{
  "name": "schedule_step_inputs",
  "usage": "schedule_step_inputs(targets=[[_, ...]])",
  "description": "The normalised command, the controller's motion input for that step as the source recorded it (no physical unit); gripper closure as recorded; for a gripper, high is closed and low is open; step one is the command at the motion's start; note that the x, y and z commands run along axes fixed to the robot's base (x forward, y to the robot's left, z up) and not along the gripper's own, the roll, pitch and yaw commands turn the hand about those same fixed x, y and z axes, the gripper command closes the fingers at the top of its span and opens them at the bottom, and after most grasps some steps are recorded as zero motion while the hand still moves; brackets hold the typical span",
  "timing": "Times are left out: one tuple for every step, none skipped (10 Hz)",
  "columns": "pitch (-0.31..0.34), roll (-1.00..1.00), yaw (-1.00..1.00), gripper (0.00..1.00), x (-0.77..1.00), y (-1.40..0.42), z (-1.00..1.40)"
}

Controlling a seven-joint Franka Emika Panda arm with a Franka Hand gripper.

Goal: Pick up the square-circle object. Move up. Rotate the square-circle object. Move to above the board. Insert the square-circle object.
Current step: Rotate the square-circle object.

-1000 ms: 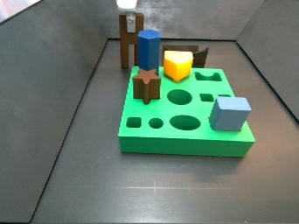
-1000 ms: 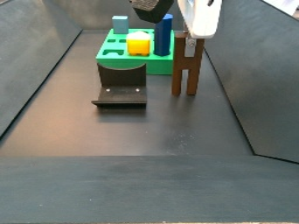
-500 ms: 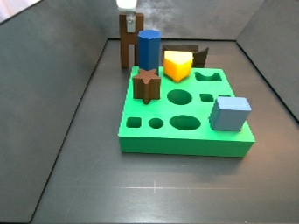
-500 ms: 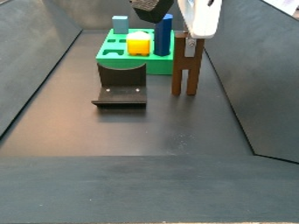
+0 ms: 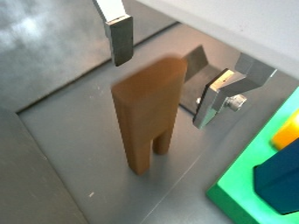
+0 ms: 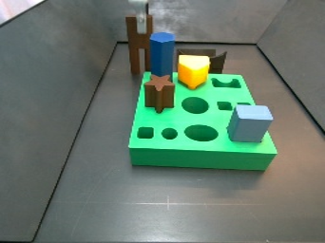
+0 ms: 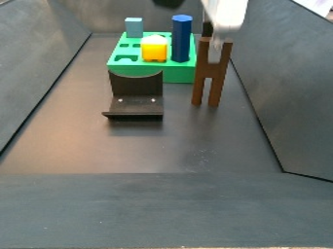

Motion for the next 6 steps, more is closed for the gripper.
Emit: schedule_step_inputs(targets=[[0.035,0.01,-0.02,0.00,-0.02,0.00,0.74],[0.046,0.01,-0.02,0.00,-0.01,0.00,0.56],[0.055,0.01,-0.02,0.00,0.00,0.00,0.44],[0.076,0.00,-0.02,0.00,0.01,0.00,0.19],[0.013,0.00,1.00,0.00,0.00,0.08,0.00],[0.012,0.00,1.00,0.00,0.01,0.07,-0.02]])
